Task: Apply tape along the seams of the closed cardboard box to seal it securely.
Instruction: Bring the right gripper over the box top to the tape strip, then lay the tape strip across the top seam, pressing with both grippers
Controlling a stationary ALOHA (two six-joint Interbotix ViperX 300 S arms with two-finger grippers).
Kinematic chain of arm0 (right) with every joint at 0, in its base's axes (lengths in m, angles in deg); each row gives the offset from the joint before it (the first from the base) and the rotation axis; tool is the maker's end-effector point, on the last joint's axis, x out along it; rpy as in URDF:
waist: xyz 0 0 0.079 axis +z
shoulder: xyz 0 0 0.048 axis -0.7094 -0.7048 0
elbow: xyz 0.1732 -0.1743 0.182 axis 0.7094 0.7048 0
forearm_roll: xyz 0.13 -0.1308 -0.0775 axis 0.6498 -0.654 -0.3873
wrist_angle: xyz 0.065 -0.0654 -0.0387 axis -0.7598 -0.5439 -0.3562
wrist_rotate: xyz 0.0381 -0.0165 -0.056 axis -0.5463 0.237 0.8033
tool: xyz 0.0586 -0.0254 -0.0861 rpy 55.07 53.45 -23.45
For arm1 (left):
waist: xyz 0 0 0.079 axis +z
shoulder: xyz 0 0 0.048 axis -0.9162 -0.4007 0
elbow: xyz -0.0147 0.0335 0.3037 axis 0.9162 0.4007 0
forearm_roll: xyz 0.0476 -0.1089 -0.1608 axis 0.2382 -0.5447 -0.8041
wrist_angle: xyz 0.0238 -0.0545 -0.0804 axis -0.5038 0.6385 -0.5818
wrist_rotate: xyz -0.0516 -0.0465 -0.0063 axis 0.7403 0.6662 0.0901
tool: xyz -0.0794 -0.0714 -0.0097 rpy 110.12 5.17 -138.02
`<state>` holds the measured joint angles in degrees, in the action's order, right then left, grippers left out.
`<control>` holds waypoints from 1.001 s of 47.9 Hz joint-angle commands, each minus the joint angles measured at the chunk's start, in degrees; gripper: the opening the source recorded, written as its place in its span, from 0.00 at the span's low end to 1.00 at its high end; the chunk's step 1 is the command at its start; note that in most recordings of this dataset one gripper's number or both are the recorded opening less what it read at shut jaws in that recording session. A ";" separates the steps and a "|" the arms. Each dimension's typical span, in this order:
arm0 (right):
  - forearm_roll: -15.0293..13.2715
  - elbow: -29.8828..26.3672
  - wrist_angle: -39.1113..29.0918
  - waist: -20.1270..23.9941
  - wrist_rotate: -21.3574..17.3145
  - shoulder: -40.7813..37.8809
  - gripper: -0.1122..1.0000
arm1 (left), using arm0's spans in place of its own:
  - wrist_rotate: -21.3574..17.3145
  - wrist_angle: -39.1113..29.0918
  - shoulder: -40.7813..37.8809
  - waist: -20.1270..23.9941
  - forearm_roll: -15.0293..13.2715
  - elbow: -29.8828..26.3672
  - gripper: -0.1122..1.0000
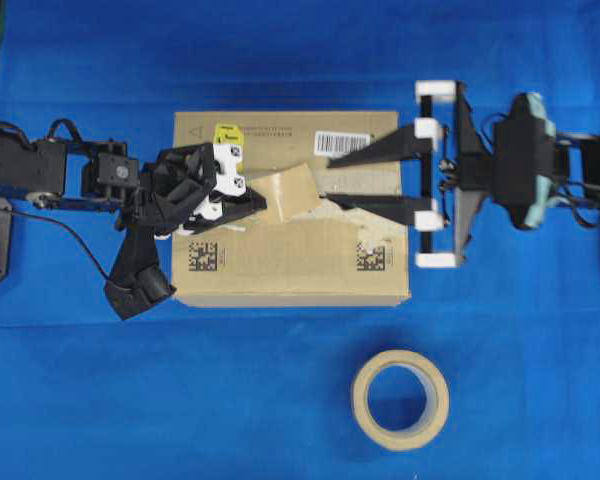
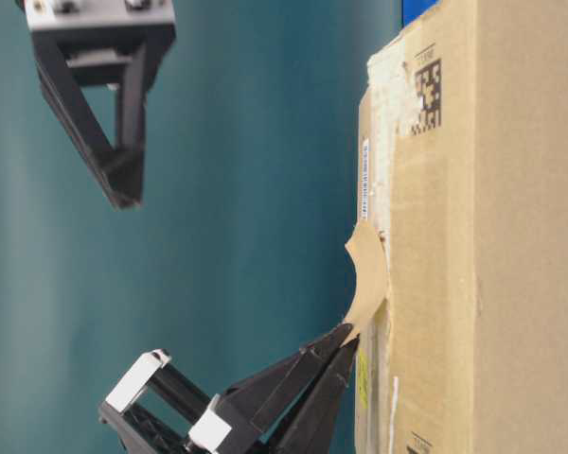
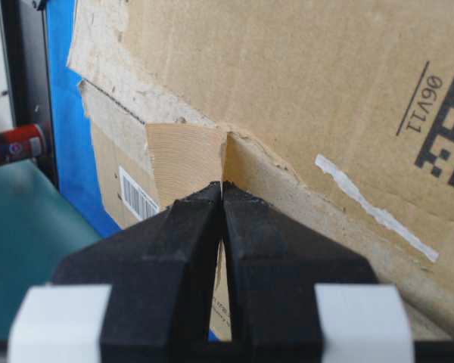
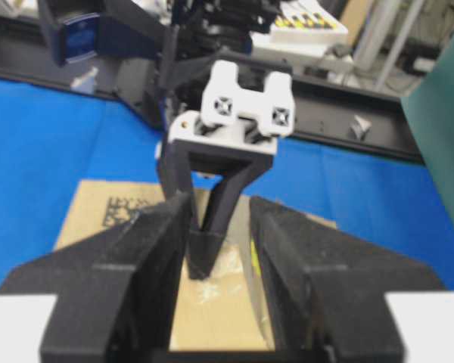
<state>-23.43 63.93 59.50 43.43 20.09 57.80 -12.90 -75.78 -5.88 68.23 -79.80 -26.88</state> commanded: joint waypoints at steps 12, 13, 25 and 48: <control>0.35 -3.52 -0.35 -2.11 -0.09 -6.15 0.50 | 0.09 0.26 0.53 0.09 0.00 -0.70 0.10; 0.44 -3.69 -0.35 -2.20 -0.09 -6.59 0.50 | 0.09 0.26 0.53 0.09 0.00 -0.70 0.10; 0.88 -4.92 -0.44 -2.20 -0.53 -13.01 0.50 | 0.09 0.26 0.44 0.09 0.00 -0.70 0.10; 1.93 -5.01 -2.99 -2.29 -2.72 -17.49 0.49 | 0.26 -1.14 -0.26 0.09 0.00 -1.58 0.10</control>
<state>-22.11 60.24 56.68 41.32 17.45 40.05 -12.90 -77.10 -6.58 68.23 -79.71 -26.97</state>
